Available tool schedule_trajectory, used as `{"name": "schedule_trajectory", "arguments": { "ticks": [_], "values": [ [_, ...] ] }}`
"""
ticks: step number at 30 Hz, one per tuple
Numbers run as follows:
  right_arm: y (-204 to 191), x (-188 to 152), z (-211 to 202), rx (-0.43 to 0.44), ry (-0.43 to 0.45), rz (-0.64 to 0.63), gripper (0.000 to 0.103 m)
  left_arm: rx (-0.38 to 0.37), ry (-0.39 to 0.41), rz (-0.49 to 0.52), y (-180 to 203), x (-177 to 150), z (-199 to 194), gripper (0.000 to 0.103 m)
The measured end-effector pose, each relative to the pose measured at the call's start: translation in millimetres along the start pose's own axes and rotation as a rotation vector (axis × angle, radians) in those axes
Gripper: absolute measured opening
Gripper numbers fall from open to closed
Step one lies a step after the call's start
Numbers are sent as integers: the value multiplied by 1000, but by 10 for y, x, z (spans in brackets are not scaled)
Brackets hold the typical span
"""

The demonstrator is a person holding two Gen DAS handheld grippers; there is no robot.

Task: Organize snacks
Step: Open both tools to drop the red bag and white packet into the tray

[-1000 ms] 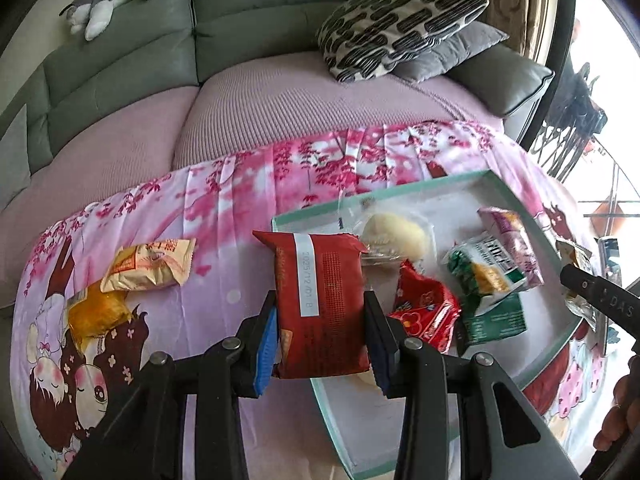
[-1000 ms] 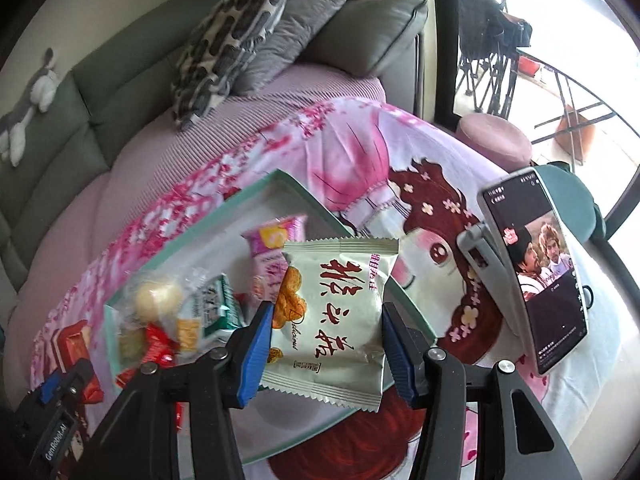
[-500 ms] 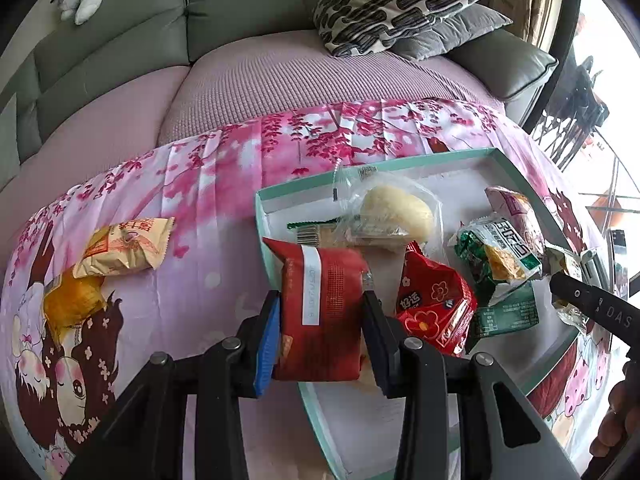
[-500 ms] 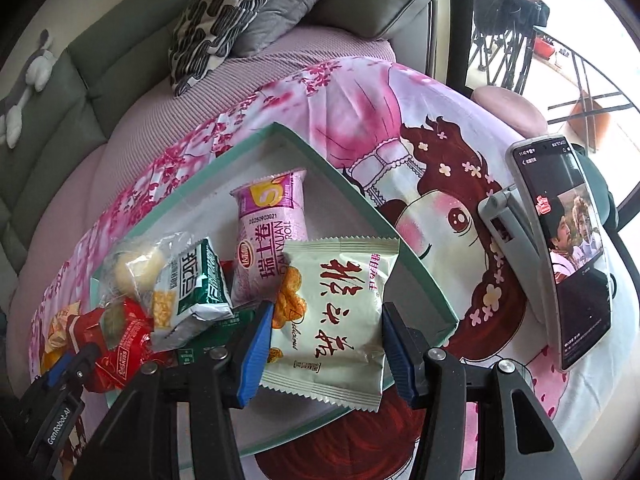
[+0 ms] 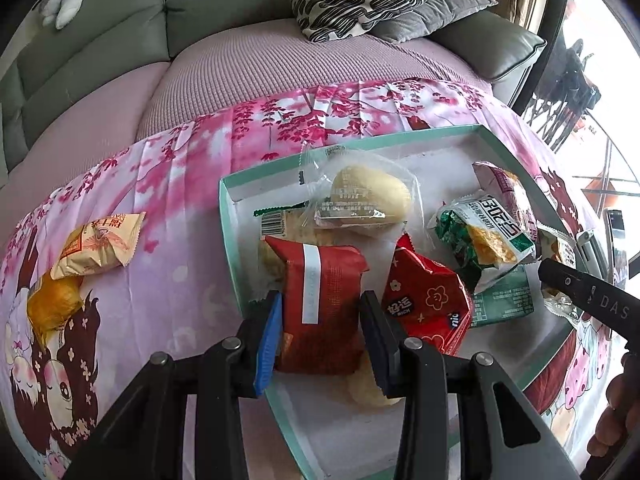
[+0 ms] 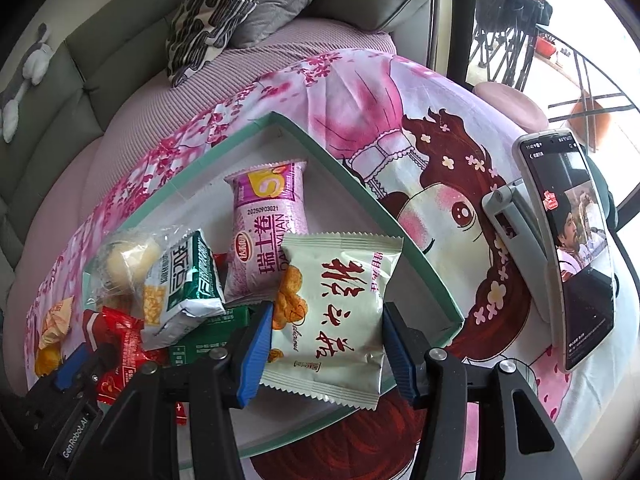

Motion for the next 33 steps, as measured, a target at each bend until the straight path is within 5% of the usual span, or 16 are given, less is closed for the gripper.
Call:
{"name": "schedule_trajectory", "arguments": {
  "ticks": [12, 15, 17, 26, 33],
  "values": [
    [-38, -13, 57, -26, -17, -18, 69, 41, 1, 6, -47, 20, -90, 52],
    [-54, -8, 59, -32, -11, -24, 74, 55, 7, -3, -85, 31, -122, 67],
    [-58, -7, 63, -35, -10, -27, 86, 70, 15, -5, -110, 40, -149, 70],
    [-83, 20, 2, -41, 25, -37, 102, 116, 37, -55, -288, 66, -201, 82],
    [-90, 23, -17, -43, 38, -43, 103, 139, 50, -134, -471, 46, -202, 96]
  ]
}}
Point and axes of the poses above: each gripper's, at about its wrist camera, not at the fingertips, and z roughly the way its jaws point, y to its right, x to its top, the point moved 3 cm from there along z, roughly the way its jaws point, and after that the axes turned 1 degree about x, right-handed, at the moved point
